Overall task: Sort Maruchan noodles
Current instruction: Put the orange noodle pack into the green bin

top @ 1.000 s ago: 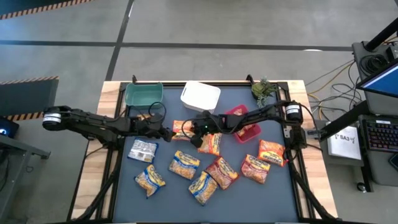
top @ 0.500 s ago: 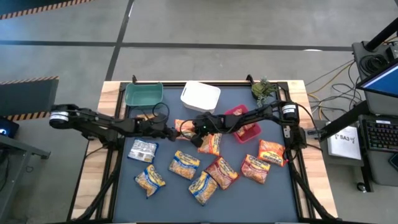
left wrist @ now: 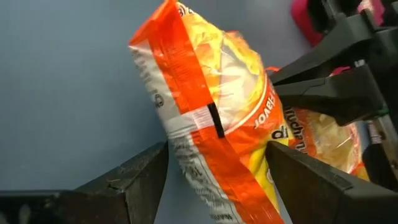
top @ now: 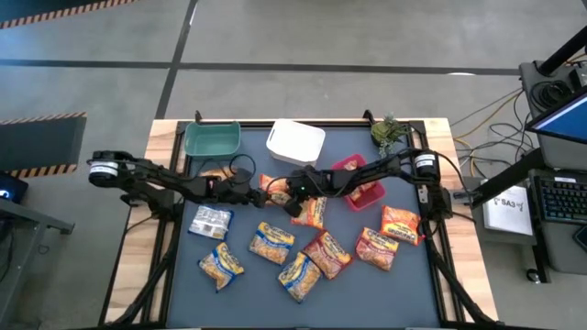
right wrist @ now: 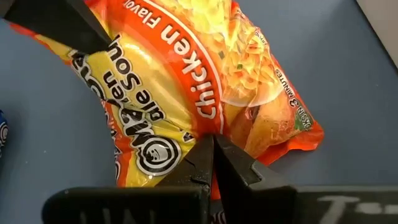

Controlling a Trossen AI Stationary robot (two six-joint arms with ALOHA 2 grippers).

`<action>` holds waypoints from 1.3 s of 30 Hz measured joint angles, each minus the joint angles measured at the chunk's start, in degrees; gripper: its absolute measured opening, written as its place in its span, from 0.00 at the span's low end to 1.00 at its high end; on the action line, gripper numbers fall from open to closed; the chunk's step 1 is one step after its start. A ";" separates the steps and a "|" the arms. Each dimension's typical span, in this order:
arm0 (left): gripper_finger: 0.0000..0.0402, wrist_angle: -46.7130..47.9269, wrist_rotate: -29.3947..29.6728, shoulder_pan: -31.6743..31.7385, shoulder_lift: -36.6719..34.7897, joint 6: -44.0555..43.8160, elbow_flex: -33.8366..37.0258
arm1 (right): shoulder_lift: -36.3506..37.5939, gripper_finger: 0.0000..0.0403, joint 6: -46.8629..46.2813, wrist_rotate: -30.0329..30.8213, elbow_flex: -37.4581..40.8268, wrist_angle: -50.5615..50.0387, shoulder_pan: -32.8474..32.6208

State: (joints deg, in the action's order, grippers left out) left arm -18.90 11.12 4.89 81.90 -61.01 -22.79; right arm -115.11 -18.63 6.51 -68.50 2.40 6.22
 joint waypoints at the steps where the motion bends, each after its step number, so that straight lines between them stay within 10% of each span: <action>1: 0.64 -1.01 0.04 0.00 0.60 0.28 0.02 | 0.00 0.02 0.02 -0.04 0.01 0.20 0.00; 26: 0.31 -4.23 0.12 0.22 -2.23 5.60 -0.09 | 6.96 0.02 1.48 -0.73 0.12 0.18 -0.28; 39: 0.31 27.11 1.11 1.37 -20.47 15.67 -9.82 | 17.04 0.02 4.67 0.07 0.05 -2.30 -0.17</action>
State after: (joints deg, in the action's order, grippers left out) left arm 8.20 12.24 6.26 61.43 -45.34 -32.61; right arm -98.07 -13.97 6.58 -68.45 0.09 6.04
